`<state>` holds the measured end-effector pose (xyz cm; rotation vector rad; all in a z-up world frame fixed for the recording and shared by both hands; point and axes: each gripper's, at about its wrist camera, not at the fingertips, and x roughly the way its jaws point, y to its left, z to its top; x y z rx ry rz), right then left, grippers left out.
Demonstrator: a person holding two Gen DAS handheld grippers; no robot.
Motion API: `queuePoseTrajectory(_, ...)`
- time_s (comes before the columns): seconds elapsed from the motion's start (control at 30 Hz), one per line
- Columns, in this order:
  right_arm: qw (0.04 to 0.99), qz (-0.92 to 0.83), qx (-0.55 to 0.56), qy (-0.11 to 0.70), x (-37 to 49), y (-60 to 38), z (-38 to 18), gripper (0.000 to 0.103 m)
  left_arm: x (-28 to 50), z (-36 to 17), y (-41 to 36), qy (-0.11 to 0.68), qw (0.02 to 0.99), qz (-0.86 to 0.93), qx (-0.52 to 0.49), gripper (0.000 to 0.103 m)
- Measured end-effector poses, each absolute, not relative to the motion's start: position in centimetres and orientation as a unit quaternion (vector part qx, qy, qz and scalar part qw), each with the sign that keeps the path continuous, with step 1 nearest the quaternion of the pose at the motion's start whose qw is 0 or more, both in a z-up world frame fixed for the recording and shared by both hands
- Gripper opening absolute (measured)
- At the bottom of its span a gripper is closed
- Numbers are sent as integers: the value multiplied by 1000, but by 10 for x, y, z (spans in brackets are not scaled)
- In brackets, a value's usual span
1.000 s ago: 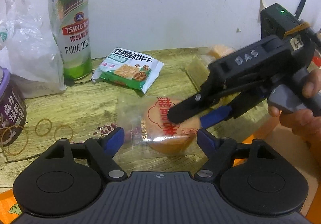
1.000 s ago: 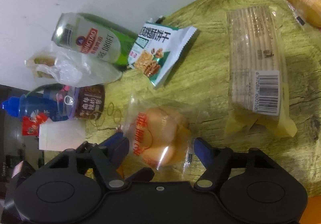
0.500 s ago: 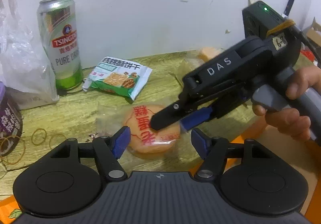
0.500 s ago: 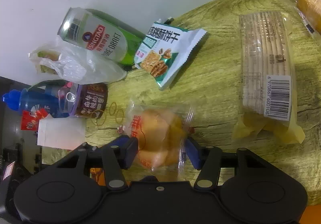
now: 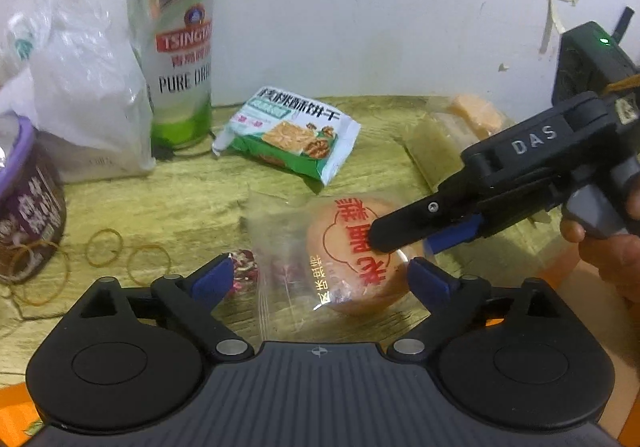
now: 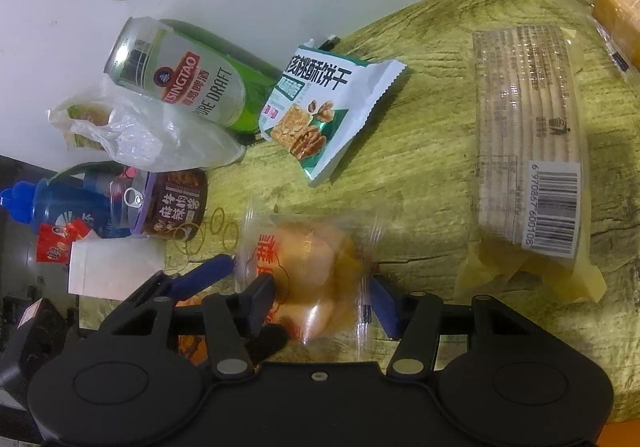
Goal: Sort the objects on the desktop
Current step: 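Lift the wrapped pastry with the left gripper toward the orange tray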
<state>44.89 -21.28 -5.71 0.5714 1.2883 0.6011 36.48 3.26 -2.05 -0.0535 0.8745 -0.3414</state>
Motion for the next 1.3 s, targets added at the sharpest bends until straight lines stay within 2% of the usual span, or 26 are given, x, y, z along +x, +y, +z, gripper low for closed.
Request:
queuePoseTrajectory(0.1,721,274,259,582,450,-214,-58,52,367,-26,37,428,886,-170,-49,93)
queuePoseTrajectory(0.17,721,276,258,581,451,-214,-58,52,366,-27,42,432,880,-181,-73,82)
queuePoseTrajectory(0.23,722,277,257,580,450,-213,-58,52,365,-28,44,435,875,-190,-90,75)
queuePoseTrajectory(0.57,727,284,254,570,449,-212,-57,52,356,-19,35,420,886,-186,-66,61)
queuePoseTrajectory(0.77,731,286,254,565,447,-212,-52,52,353,-16,37,416,887,-188,-72,57)
queuePoseTrajectory(1.3,744,293,255,544,439,-215,-31,53,343,5,34,393,898,-184,-71,57)
